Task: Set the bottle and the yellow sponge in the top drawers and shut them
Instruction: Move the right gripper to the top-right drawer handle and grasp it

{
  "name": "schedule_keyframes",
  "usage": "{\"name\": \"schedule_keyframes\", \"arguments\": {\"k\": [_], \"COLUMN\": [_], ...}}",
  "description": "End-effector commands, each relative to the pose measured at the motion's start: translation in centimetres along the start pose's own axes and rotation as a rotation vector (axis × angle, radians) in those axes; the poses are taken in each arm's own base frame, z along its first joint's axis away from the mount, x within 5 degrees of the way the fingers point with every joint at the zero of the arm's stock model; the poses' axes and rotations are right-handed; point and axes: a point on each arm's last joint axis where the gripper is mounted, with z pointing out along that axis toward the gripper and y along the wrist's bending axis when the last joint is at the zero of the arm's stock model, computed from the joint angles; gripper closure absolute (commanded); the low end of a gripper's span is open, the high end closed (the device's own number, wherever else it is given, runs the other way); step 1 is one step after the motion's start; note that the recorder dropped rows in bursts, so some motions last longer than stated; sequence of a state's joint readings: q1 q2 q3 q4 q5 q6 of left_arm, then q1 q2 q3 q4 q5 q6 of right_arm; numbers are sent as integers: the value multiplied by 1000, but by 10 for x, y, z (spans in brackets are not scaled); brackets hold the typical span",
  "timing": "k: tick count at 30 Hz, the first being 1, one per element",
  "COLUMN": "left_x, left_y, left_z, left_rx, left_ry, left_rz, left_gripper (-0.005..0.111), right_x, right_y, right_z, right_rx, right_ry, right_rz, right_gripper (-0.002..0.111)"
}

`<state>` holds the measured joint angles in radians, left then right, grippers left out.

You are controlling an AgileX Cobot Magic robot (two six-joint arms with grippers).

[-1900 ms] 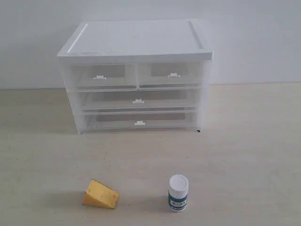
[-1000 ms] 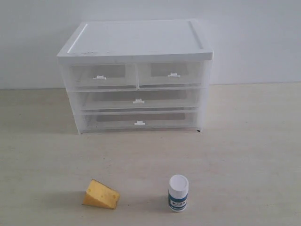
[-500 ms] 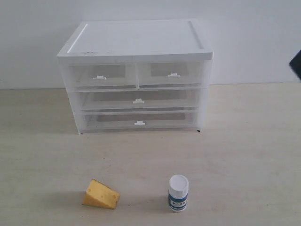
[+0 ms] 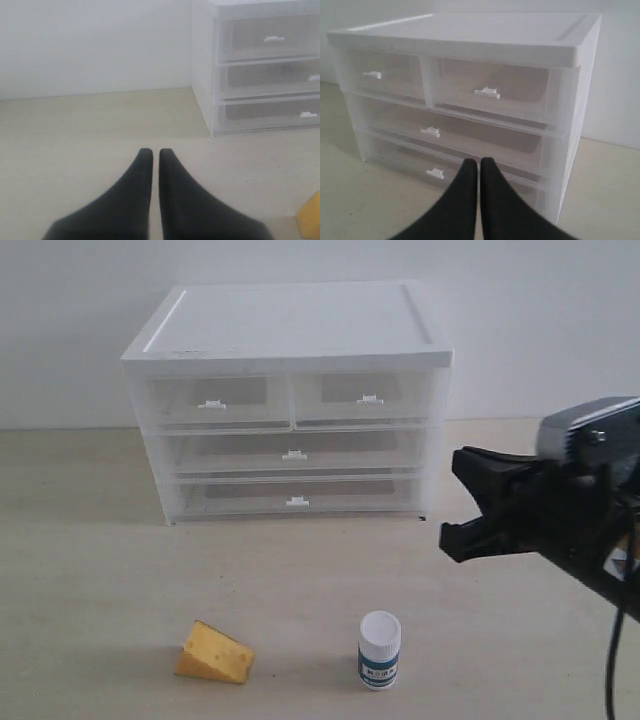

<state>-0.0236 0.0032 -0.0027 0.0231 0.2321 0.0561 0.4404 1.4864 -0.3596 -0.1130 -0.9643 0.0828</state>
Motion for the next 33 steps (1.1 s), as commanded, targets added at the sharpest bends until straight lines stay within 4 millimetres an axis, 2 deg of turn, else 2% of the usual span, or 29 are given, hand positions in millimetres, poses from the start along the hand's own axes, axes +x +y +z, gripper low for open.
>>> {"name": "schedule_keyframes", "arguments": {"k": [1,6,12,15,19,23,24,33], "left_x": [0,0,0,0,0,0,0,0], "left_y": [0,0,0,0,0,0,0,0], "left_z": [0,0,0,0,0,0,0,0], "left_rx": [-3,-3,-3,-3,-3,-3,-3,-3], "left_ry": [-7,-7,-7,-7,-7,-7,-7,-7], "left_rz": [-4,-4,-4,-4,-4,-4,-4,-4], "left_gripper": [103,103,103,103,103,103,103,103], "right_x": [2,5,20,28,33,32,32,30], "right_y": [16,45,55,53,48,49,49,49], "right_z": [21,47,76,85,95,104,107,125], "right_rx": [76,22,62,98,173,183,185,224], "right_ry": [4,-45,-79,-100,-125,-144,-147,-171], "right_rz": [-31,-7,22,43,72,81,73,24], "right_gripper": [108,108,106,94,67,44,42,42]}}
